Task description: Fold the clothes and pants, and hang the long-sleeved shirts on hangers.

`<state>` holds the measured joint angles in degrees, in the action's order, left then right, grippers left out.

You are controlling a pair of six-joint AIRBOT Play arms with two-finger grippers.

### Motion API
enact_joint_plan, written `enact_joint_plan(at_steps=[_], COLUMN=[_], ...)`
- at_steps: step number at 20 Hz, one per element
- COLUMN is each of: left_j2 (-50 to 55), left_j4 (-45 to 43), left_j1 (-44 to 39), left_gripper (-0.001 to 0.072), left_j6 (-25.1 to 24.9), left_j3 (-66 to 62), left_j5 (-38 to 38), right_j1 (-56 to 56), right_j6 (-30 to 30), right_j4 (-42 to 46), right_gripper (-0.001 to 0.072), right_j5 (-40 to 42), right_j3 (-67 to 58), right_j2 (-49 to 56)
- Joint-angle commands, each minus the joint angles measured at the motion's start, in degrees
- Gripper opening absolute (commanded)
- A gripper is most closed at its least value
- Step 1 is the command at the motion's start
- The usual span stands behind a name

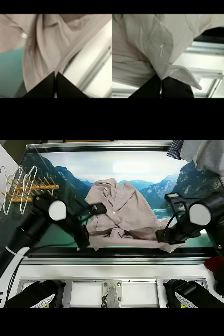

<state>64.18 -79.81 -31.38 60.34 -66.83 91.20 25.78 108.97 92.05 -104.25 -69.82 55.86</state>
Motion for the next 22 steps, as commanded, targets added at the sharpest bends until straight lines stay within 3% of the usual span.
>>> enact_joint_plan(at_steps=[1, 6, 7, 8, 9, 12, 15, 22], left_j2=[-2.54, -5.66, -6.19, -6.6, -7.04, -8.79, -10.49, -1.4], left_j4=[0.13, 0.02, 0.04, 0.13, 0.0, -0.11, -0.11, -0.13], left_j1=[-5.07, -5.42, -5.31, -5.29, -5.29, -4.98, 0.55, 28.87], left_gripper=[0.0016, 0.0017, 0.0144, 0.0477, 0.0653, 0.065, 0.065, 0.065], left_j6=[-1.05, -0.28, 0.17, 0.94, 2.25, 4.52, 7.26, 15.65], left_j3=[9.62, 11.17, 11.13, 11.1, 11.1, 11.1, 10.75, -5.25], left_j5=[0.2, -5.53, -5.75, -5.79, -6.14, -9.11, -13.66, -14.95], right_j1=[3.58, 3.58, 3.58, 3.58, 3.58, 3.58, 3.58, 3.58], right_j6=[2.38, 2.56, 2.56, 2.54, 2.54, 2.51, 2.51, 2.51], right_j4=[-0.66, -0.57, -0.57, -0.59, -0.59, -0.74, -0.74, -0.76], right_gripper=[0.0012, 0.0013, 0.0013, 0.0013, 0.0015, 0.0016, 0.0016, 0.0016], right_j5=[1.01, 2.89, 2.91, 2.91, 2.89, 3.96, 3.89, 3.91], right_j3=[4.07, 4.07, 4.07, 4.07, 4.07, 4.07, 4.07, 4.07], right_j2=[-0.13, -0.07, -0.07, -0.04, -0.07, -0.07, -0.07, -0.07])
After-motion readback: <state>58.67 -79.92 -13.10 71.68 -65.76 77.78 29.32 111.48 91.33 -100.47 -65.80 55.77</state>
